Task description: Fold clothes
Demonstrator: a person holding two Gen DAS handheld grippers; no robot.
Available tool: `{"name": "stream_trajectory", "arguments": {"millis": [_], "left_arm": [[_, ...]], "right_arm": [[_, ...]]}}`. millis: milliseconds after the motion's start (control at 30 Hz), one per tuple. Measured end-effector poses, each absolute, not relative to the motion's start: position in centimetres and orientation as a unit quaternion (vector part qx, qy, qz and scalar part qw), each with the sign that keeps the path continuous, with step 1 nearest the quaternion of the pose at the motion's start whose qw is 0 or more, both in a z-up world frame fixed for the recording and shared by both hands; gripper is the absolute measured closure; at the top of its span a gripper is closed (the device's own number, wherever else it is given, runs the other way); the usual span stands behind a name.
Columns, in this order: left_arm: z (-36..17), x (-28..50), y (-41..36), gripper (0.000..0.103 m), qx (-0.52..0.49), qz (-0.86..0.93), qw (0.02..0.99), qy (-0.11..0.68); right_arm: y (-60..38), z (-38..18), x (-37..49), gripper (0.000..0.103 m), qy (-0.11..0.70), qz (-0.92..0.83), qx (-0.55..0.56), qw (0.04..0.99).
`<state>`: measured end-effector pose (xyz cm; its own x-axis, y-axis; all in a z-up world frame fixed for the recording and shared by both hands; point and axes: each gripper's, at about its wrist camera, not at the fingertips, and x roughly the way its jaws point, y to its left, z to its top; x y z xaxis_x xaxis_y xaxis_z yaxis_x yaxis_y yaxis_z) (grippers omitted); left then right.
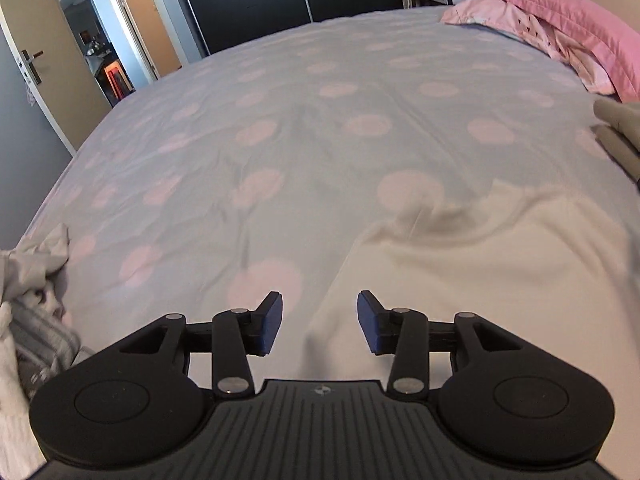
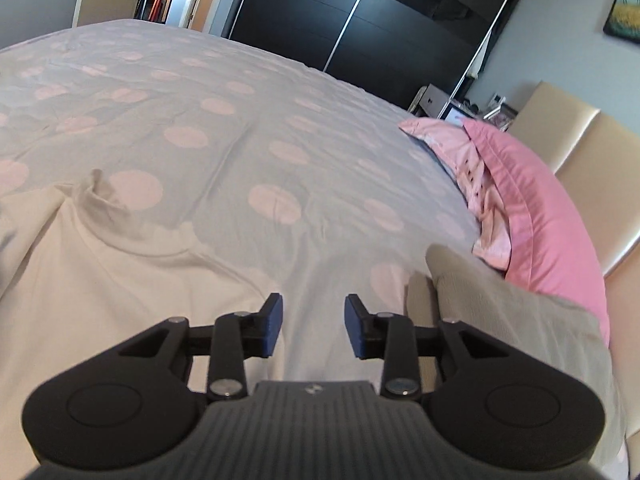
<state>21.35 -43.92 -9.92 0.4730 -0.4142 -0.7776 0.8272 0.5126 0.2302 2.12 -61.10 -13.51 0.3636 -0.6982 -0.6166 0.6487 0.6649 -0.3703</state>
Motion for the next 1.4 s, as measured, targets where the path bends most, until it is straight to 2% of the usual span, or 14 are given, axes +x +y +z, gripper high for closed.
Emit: {"name": "stream_trajectory", "arguments": {"millis": [167, 400, 700, 1133, 1400], "left_arm": [[-9.4, 20.6, -38.6, 0.064, 0.323, -0.383, 0.794, 0.343], [-7.7, 18.5, -30.1, 0.064, 0.290, -0.383, 0.781, 0.399], [-9.5, 13.8, -21.4, 0.064, 0.256, -0.381, 0.760, 0.461], [-13.9, 8.6, -16.2, 0.064, 0.230, -0.375, 0.735, 0.517], [-13.8, 7.1, -15.2, 0.064, 0.211, -0.384, 0.735, 0.517]], "right_arm": [[-59.7, -12.0, -1.7, 0.066, 0.398, -0.392, -0.011, 0.829], [-55.9, -10.1, -9.9, 0.065, 0.383, -0.368, 0.066, 0.845], [-49.9, -10.5, -19.1, 0.066, 0.376, -0.350, 0.165, 0.842], [-44.4, -14.4, -24.7, 0.074, 0.414, -0.345, 0.232, 0.810], [-41.5, -14.0, -26.0, 0.075, 0.406, -0.306, 0.270, 0.818]]}}
